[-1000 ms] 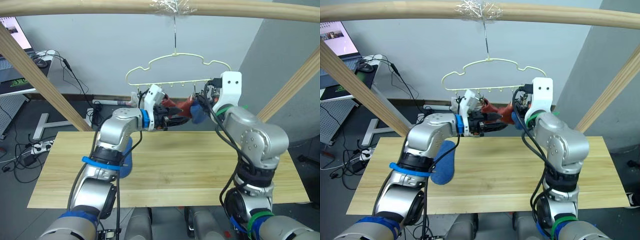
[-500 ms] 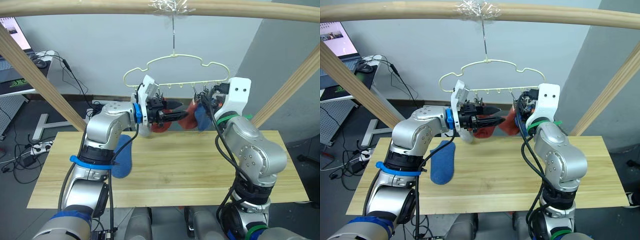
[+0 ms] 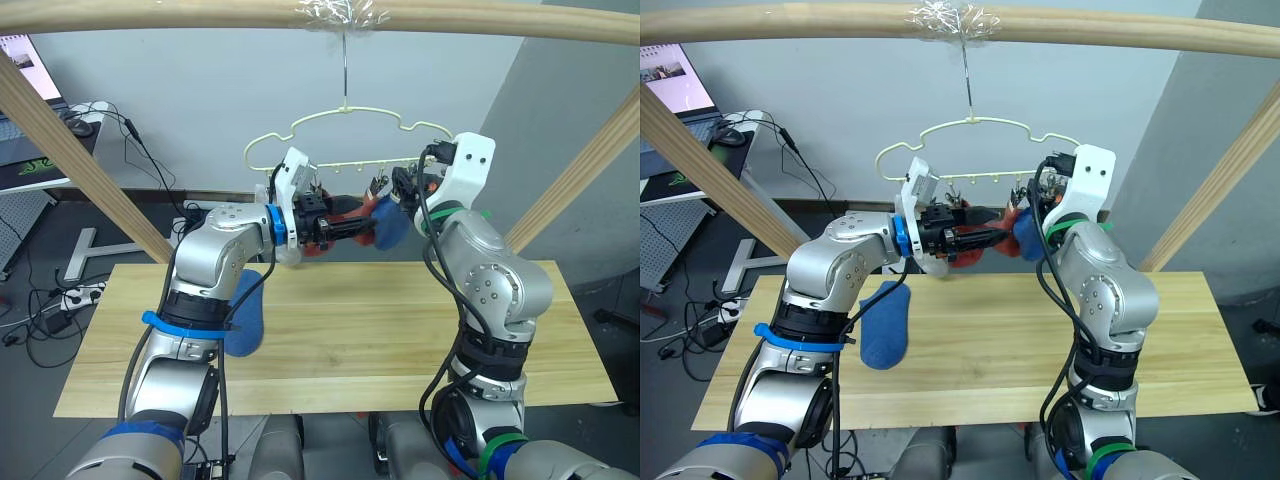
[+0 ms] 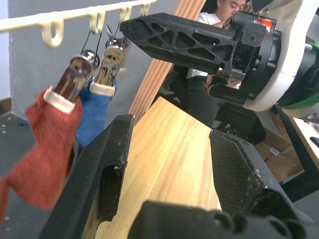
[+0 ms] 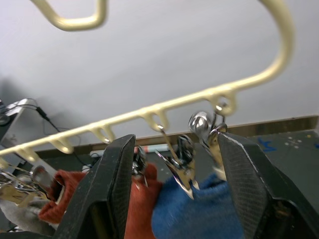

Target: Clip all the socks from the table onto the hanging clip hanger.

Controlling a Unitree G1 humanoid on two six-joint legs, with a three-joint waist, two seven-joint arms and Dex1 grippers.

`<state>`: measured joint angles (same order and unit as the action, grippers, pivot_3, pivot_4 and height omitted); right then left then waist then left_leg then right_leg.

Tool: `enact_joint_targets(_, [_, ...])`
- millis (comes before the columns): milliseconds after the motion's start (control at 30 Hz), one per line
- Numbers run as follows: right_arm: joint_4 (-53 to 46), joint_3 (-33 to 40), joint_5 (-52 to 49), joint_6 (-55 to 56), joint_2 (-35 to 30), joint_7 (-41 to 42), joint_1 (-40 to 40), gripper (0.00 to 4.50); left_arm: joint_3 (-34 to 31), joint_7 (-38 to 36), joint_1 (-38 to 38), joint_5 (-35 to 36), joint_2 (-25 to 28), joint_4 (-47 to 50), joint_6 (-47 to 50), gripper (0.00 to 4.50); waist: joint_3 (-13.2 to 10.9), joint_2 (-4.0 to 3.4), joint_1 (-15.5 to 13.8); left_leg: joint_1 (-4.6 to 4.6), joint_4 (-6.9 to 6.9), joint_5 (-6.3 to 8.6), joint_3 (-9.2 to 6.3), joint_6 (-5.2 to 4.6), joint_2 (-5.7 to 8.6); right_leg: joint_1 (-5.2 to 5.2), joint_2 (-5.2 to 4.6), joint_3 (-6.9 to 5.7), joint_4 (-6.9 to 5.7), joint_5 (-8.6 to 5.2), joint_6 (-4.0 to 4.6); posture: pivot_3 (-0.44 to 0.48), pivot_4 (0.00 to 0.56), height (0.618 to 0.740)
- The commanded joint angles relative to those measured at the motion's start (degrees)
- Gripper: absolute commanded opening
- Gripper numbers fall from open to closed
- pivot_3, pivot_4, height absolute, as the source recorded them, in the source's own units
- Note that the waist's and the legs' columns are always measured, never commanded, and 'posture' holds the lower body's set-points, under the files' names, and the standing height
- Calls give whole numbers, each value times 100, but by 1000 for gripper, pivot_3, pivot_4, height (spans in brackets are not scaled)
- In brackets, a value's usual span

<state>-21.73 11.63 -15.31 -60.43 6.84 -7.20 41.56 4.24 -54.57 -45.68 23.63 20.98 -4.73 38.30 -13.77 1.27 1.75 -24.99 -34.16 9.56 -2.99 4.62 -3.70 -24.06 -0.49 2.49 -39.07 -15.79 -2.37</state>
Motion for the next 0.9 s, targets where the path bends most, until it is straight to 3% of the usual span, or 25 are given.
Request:
enact_joint_targets(33, [-199, -117, 6, 30, -161, 22, 63, 2692, -34, -5, -103, 50, 14, 91, -126, 2738, 0, 0, 0, 0, 0, 0, 0, 0, 0, 0, 0, 0, 0, 0, 0, 38, 192, 740])
enact_joint_targets(233, [-905, -430, 200, -203, -523, -100, -214, 2692, -138, -134, -175, 138, 185, 86, -117, 2738, 0, 0, -3, -1, 0, 0, 0, 0, 0, -1, 0, 0, 1, 0, 0, 39, 191, 740])
enact_joint_targets(500, [-1864, -589, 442, -739, -528, -413, -605, 2692, -225, -353, -313, 368, 454, 98, 40, 2738, 1, 0, 5, 0, -1, 0, 0, 0, 0, 0, 0, 1, -1, 0, 0, 15, 190, 740])
enact_joint_targets(900, [-1829, -557, 682, -579, -363, -477, -848, 2692, -394, -748, -636, 925, 905, 198, 613, 2738, 1, 0, 12, 0, -4, 0, 0, 0, 0, -1, 0, 1, -2, 0, 0, 13, 190, 740])
